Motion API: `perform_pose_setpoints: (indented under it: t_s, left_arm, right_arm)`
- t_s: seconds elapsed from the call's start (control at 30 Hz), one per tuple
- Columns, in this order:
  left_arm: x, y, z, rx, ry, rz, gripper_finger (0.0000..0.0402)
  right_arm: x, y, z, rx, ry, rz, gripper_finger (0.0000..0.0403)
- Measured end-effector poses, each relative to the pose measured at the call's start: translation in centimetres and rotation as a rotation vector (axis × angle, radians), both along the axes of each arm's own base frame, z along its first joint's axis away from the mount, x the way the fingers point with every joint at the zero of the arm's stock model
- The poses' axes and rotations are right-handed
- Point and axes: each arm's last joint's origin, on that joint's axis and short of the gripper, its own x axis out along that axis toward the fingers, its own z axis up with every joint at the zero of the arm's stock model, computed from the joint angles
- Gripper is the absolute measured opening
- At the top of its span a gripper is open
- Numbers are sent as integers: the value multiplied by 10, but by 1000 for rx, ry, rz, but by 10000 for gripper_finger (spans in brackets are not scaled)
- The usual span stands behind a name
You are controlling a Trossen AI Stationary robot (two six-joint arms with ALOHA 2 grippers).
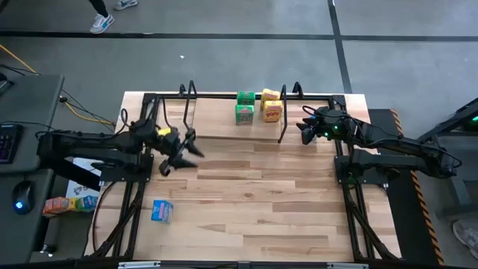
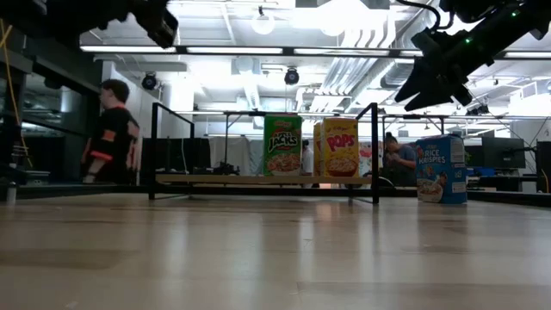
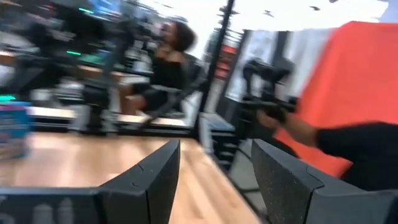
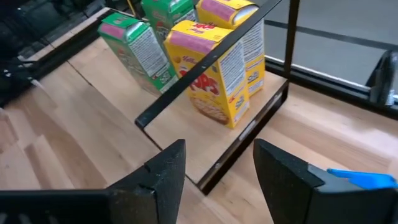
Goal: Stack cereal on shelf
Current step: Put the bottom blue cereal box on the shelf
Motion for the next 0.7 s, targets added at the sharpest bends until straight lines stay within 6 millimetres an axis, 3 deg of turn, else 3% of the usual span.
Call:
perform_pose_setpoints:
  t_s: [0.17,0.27,0.47,0.6,0.7]
  left_arm:
    - [-1,-34,-1,-23,18,-172,189]
    - [-2,-56,-4,-20,134,-188,189]
    - [-15,-101,-3,249,474,-65,188]
    - [-26,-126,2,377,545,-130,188]
    - [-32,-141,3,365,601,-209,188]
  right_arm:
    - [0,0,1,-5,-8,-2,181]
    - [0,0,1,-8,-6,-7,181]
    - [0,0,0,-9,-2,-6,181]
    - [0,0,0,-9,-2,-6,181]
    - [0,0,0,-8,-1,-6,181]
